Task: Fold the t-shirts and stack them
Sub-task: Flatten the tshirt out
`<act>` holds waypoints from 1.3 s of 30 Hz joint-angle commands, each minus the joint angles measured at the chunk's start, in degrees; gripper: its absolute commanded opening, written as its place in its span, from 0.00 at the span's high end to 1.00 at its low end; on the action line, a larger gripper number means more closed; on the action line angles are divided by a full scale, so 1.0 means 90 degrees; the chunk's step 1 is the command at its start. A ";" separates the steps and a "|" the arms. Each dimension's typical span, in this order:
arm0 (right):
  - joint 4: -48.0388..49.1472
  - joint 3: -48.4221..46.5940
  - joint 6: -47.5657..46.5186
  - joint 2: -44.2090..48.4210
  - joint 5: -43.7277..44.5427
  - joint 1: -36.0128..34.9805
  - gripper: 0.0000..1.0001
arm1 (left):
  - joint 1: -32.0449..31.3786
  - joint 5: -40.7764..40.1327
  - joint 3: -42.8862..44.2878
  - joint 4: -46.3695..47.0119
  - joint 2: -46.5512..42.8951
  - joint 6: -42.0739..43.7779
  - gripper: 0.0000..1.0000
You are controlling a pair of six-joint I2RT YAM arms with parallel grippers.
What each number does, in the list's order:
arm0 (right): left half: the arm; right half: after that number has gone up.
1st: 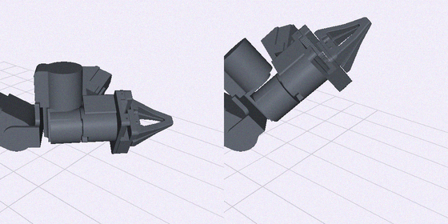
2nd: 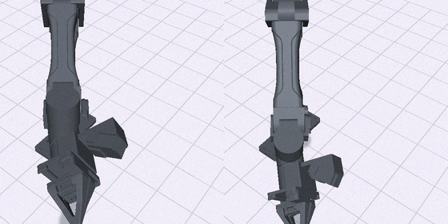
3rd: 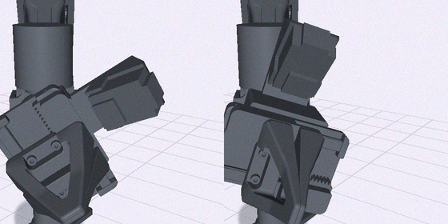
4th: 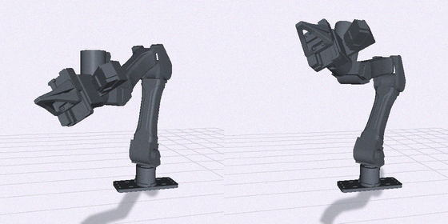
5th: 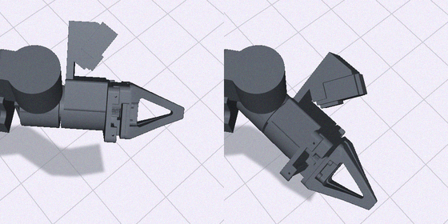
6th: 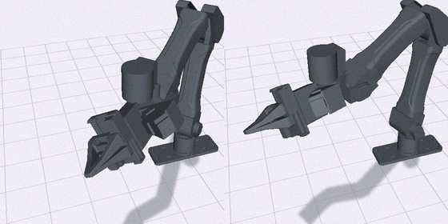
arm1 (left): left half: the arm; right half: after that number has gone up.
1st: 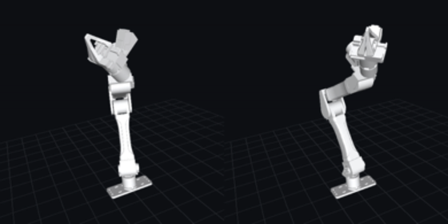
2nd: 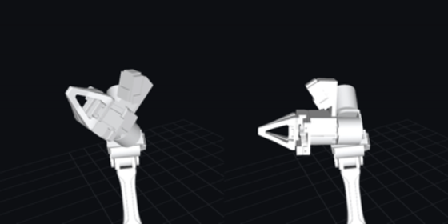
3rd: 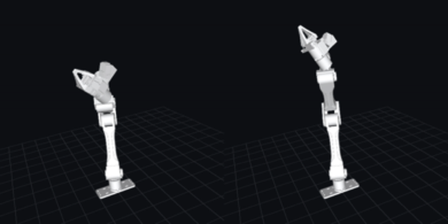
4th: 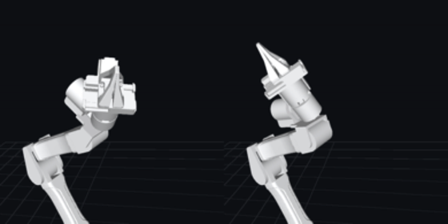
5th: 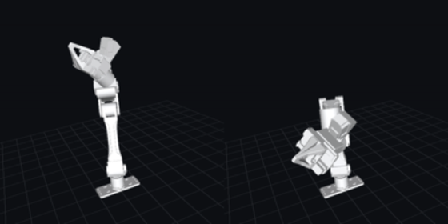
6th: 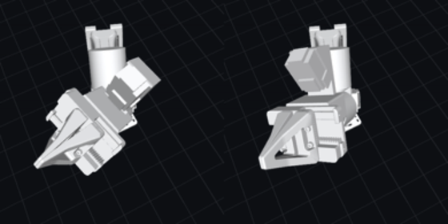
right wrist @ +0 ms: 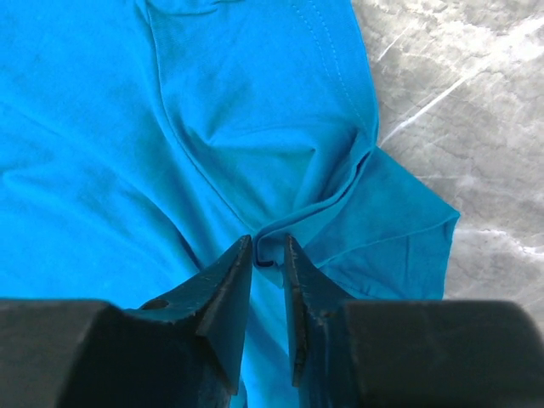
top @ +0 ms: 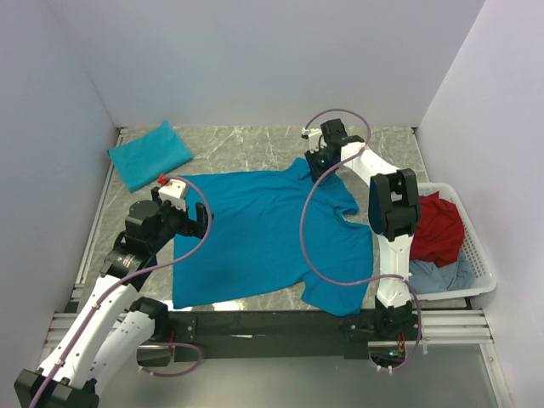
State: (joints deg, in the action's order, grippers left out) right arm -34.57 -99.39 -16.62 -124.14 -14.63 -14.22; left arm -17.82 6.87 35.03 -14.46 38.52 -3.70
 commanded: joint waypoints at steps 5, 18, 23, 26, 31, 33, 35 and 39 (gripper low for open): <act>-0.0066 -0.0392 -0.0048 -0.0045 0.0278 0.0046 0.84 | 0.0027 0.0144 0.0015 0.0142 0.0007 0.0021 0.01; 0.0276 -0.0236 -0.0047 0.0853 0.0219 0.0203 1.00 | 0.0281 -0.0264 0.0316 0.0551 0.0483 -0.0943 0.01; 0.0384 -0.0079 -0.0048 0.1146 0.0239 0.0339 1.00 | 0.0963 0.0180 0.1165 0.0864 0.2074 -0.1736 0.01; 0.0393 -0.0001 -0.0057 0.1224 0.0152 0.0427 1.00 | 0.1783 0.1490 0.1945 0.1118 0.3421 -0.2165 0.04; 0.0345 0.0087 -0.0057 0.1273 -0.0083 0.0525 1.00 | 0.2488 0.1240 0.3060 0.0700 0.5512 -0.2021 0.30; 0.0345 0.0106 -0.0077 0.1273 -0.0103 0.0545 1.00 | 0.2692 0.1023 0.3576 0.0572 0.6310 -0.1933 0.38; 0.0335 0.0106 -0.0077 0.1264 -0.0171 0.0554 1.00 | 0.2839 0.1005 0.4141 0.0299 0.7014 -0.1864 0.45; 0.0325 0.0136 -0.0077 0.1264 -0.0259 0.0564 1.00 | 0.2830 0.0419 0.4964 -0.0170 0.7867 -0.1465 0.45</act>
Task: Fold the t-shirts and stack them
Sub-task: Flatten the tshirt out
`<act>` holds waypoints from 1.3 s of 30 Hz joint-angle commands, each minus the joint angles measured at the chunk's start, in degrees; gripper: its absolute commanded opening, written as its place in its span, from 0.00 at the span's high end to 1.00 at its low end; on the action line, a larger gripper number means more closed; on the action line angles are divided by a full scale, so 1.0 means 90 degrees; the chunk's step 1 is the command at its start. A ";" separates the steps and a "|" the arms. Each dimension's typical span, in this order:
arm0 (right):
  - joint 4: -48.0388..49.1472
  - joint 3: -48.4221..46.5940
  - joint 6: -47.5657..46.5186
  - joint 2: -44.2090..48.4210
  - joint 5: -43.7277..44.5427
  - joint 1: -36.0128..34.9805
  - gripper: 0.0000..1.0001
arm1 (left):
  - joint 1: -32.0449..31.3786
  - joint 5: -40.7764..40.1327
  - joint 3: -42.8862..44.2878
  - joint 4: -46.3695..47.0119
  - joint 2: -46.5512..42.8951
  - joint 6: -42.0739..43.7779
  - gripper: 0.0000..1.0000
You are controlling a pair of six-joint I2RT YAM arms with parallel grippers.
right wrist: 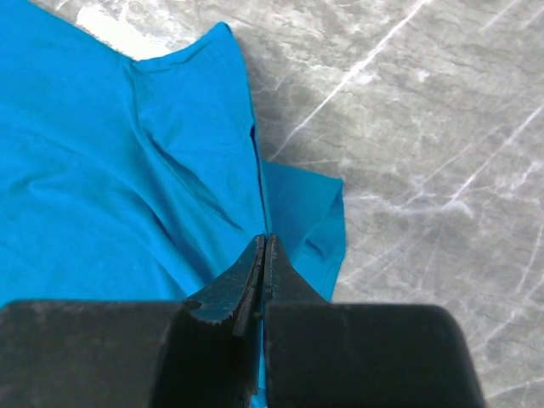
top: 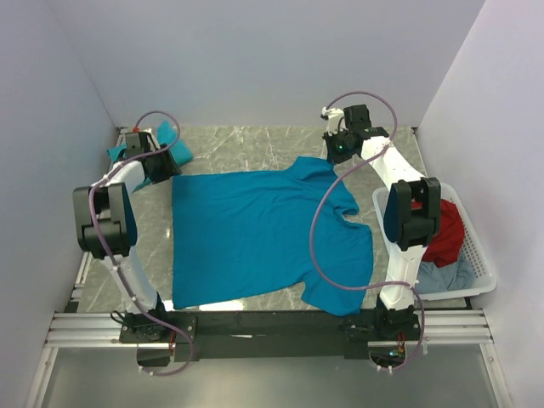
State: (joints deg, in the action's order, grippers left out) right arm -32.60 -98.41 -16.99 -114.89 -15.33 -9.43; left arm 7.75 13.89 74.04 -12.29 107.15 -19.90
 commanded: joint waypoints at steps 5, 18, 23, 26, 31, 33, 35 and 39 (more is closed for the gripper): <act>0.0116 0.0075 -0.0055 0.0236 -0.0230 0.0032 1.00 | -0.0002 -0.0733 0.1264 -0.0889 0.0905 0.0765 0.47; 0.0097 0.0065 -0.0045 0.0197 -0.0211 0.0061 1.00 | -0.0050 -0.0635 0.1617 -0.1134 0.1639 0.1146 0.54; 0.0077 0.0056 -0.0026 0.0178 -0.0201 0.0062 1.00 | -0.0235 -0.0830 0.1783 -0.1221 0.1834 0.1312 0.56; 0.0067 0.0046 -0.0016 0.0158 -0.0191 0.0081 1.00 | -0.0420 -0.1083 0.1900 -0.1329 0.1980 0.1410 0.59; 0.0029 0.0026 -0.0006 0.0148 -0.0201 0.0110 1.00 | -0.0607 -0.1524 0.1949 -0.1466 0.2137 0.1489 0.64; 0.0029 0.0026 -0.0006 0.0148 -0.0201 0.0140 1.00 | -0.0607 -0.1572 0.1930 -0.1515 0.2205 0.1518 0.71; 0.0019 0.0036 0.0003 0.0158 -0.0201 0.0130 1.00 | -0.0607 -0.1700 0.1891 -0.1515 0.2215 0.1528 0.75; 0.0009 0.0007 0.0013 0.0158 -0.0201 0.0140 1.00 | -0.0617 -0.1592 0.1832 -0.1486 0.2127 0.1489 0.91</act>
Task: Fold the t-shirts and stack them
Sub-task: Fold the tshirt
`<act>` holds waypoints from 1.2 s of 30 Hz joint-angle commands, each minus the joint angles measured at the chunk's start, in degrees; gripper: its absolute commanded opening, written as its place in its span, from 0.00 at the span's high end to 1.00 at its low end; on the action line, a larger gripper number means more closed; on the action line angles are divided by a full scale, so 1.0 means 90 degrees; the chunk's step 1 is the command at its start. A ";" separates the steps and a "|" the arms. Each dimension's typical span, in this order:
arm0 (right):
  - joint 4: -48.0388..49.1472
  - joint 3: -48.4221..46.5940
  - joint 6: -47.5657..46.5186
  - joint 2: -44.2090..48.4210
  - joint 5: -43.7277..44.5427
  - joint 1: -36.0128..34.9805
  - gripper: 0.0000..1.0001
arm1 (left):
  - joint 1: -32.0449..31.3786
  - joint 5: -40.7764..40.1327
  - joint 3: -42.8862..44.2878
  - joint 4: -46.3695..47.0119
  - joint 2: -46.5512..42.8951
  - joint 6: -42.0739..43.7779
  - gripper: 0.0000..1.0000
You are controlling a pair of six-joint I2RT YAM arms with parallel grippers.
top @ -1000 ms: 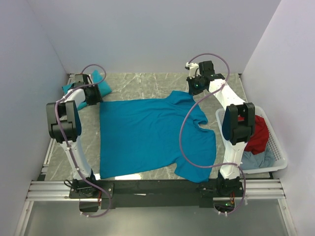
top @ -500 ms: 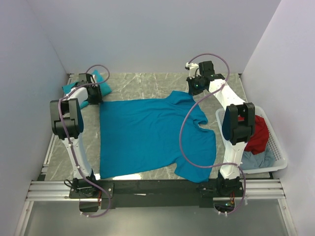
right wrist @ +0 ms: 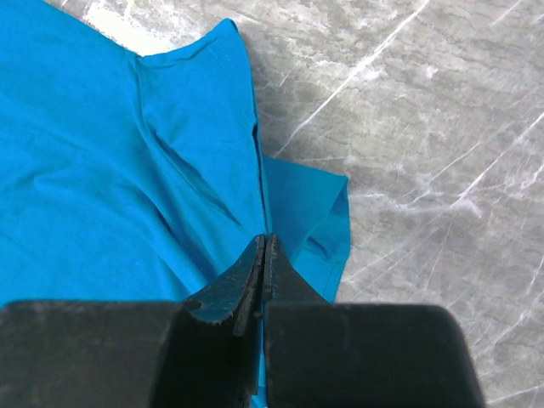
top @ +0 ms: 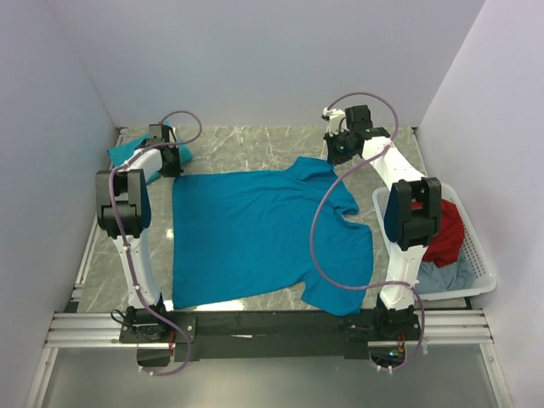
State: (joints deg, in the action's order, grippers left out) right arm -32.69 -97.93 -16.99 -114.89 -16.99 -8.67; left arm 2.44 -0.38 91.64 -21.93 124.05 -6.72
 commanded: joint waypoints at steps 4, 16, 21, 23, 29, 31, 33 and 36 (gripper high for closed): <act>-0.0001 -0.0056 0.0013 0.0187 -0.0026 0.0064 1.00 | -0.0017 -0.0006 -0.0094 -0.0444 -0.0012 0.0024 0.99; -0.0644 -0.1149 -0.0494 0.1085 0.0521 0.0045 1.00 | -0.0017 0.0345 -0.0933 0.0395 -0.3484 -0.0376 1.00; -0.1357 -0.2301 -0.0797 0.1934 0.0628 -0.0043 1.00 | -0.0017 0.0492 -0.1236 0.0922 -0.5274 -0.0610 1.00; -0.1631 -0.2807 -0.0943 0.2333 0.0765 -0.0150 1.00 | -0.0017 0.0355 -0.1275 0.1157 -0.6153 -0.0766 1.00; -0.1496 -0.3541 -0.0700 0.3721 0.0814 -0.0209 1.00 | -0.0017 0.0121 -0.1110 0.1909 -0.7912 -0.1459 1.00; -0.1301 -0.3649 -0.0554 0.4198 0.0795 -0.0209 1.00 | -0.0017 0.0140 -0.1012 0.2065 -0.8351 -0.1683 1.00; -0.1173 -0.3767 -0.0437 0.4512 0.0824 -0.0199 1.00 | -0.0017 0.0169 -0.0847 0.2134 -0.8577 -0.1763 1.00; -0.0890 -0.3719 -0.0397 0.5079 0.0912 -0.0141 1.00 | -0.0017 0.0189 -0.0603 0.2193 -0.8939 -0.1812 1.00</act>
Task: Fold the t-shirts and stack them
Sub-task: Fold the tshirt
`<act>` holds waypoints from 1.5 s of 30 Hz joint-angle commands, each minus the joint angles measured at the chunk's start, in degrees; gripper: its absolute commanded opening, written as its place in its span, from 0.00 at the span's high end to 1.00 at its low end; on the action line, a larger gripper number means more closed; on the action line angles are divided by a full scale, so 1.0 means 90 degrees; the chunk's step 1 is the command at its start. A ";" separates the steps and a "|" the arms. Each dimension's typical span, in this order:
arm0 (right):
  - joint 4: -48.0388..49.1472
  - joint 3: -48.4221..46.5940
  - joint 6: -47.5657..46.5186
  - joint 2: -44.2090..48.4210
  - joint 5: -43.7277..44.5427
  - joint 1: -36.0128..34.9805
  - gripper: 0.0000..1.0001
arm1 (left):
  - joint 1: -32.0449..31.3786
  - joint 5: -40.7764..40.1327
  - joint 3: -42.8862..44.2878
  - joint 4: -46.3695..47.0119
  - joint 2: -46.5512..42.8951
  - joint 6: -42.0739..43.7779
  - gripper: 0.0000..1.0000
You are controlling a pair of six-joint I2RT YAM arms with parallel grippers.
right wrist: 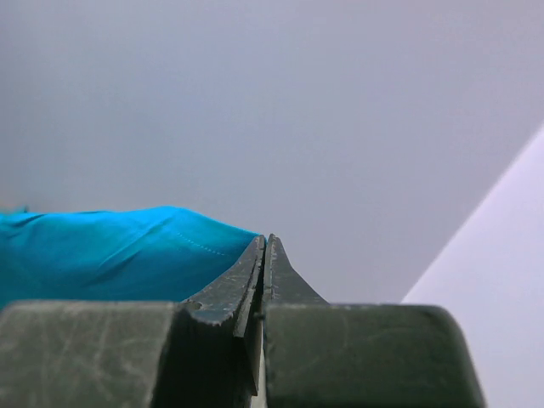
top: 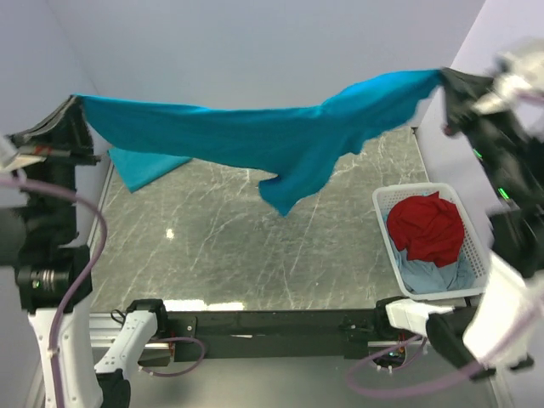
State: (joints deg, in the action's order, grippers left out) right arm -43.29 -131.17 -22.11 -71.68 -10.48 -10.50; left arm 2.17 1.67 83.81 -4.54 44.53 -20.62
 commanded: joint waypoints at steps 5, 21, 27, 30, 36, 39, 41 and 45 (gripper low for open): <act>0.0337 -0.0249 0.0162 0.0815 0.0256 0.0454 1.00 | 0.0012 0.0029 0.0668 0.0153 -0.0407 -0.0170 1.00; 0.1066 0.0783 0.0776 -0.0492 -0.0719 0.0845 1.00 | -0.0056 -0.0350 -0.1846 0.0074 -0.1129 0.0230 1.00; 0.1682 0.2034 0.1158 -0.2149 -0.1716 0.0786 1.00 | -0.0037 -0.1200 -0.4397 0.0990 -0.0547 0.0611 1.00; 0.1697 0.2378 0.0799 -0.3038 -0.1862 0.0650 1.00 | 0.0022 -0.1377 -0.4976 0.1673 0.0495 0.0641 1.00; 0.0855 0.0154 0.0503 -0.6599 -0.1571 0.0308 1.00 | 0.0685 -0.0938 -0.4089 0.2027 0.3735 0.0503 1.00; 0.0835 -0.0834 0.0591 -0.7433 -0.1112 0.0142 1.00 | 0.0744 -0.1035 -0.3230 0.1862 0.5056 0.0757 1.00; 0.1049 -0.0758 0.0640 -0.7485 -0.0762 0.0054 1.00 | 0.0745 -0.1026 -0.2937 0.1920 0.5392 0.0797 0.99; 0.1829 0.0082 0.0484 -0.7144 -0.0194 -0.0170 1.00 | 0.0745 -0.0928 -0.2643 0.1959 0.5910 0.0826 1.00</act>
State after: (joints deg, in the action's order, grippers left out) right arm -34.74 -130.93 -16.40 -143.15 -17.52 -10.74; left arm 8.80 -7.18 56.05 9.15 97.34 -14.68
